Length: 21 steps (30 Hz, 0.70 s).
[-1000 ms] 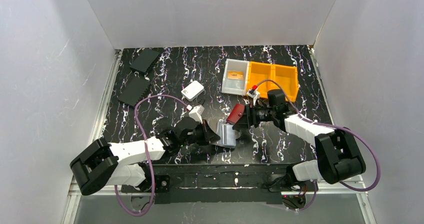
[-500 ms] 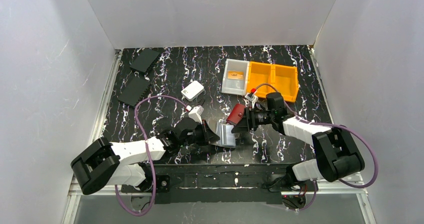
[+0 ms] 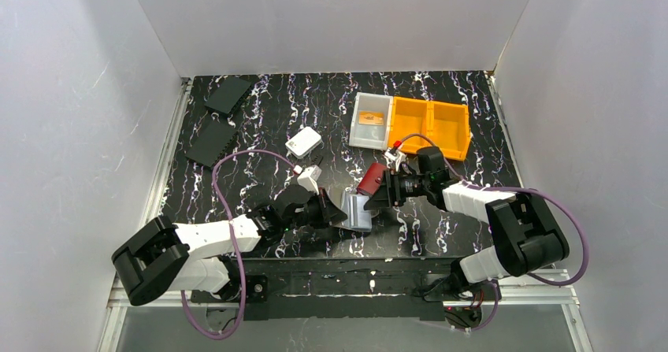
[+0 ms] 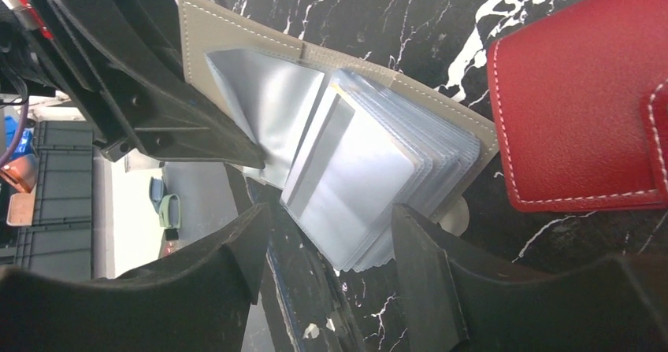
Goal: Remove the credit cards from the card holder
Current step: Remove the credit card from the card holder.
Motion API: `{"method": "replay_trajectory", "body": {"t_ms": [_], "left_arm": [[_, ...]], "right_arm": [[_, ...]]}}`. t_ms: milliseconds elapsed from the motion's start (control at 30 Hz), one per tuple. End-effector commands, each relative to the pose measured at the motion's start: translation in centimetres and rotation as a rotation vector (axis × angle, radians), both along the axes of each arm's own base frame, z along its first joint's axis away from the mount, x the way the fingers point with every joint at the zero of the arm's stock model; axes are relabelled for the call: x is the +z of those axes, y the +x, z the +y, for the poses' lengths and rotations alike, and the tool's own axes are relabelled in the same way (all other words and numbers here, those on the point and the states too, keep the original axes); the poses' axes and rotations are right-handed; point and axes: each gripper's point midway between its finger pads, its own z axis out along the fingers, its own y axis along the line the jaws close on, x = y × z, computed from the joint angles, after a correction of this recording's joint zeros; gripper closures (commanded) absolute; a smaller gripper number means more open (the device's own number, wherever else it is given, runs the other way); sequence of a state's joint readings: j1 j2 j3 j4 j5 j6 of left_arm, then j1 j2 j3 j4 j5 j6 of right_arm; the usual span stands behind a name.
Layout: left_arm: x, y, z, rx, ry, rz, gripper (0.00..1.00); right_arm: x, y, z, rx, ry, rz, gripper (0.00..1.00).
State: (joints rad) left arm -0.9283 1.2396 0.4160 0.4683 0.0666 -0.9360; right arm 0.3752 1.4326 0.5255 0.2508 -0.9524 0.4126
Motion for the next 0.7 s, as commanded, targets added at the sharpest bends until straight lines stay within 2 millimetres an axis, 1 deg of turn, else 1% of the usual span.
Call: {"method": "replay_trajectory", "body": {"t_ms": [0,167,367,533,667], "left_arm": [[1.4,0.9,-0.4,0.016,-0.044,-0.044,1.0],[1.4,0.9,-0.5,0.014,-0.048,-0.045,1.0],[1.4,0.8,-0.5,0.014,-0.048,-0.043,1.0],[1.2,0.8,-0.4,0.016,-0.045,-0.041,1.0],[1.1,0.8,-0.4,0.017,-0.042,-0.037,1.0]], "right_arm": [[-0.7,0.2,0.0,0.001,-0.023,-0.018,0.33],[-0.9,0.0,0.2,0.01,-0.025,-0.007,0.32],[0.2,-0.5,0.7,0.042,0.026,-0.012,0.35],[1.1,-0.6,0.7,0.042,0.04,-0.055,0.35],[1.1,-0.4,0.5,0.03,0.021,-0.076,0.35]]}}
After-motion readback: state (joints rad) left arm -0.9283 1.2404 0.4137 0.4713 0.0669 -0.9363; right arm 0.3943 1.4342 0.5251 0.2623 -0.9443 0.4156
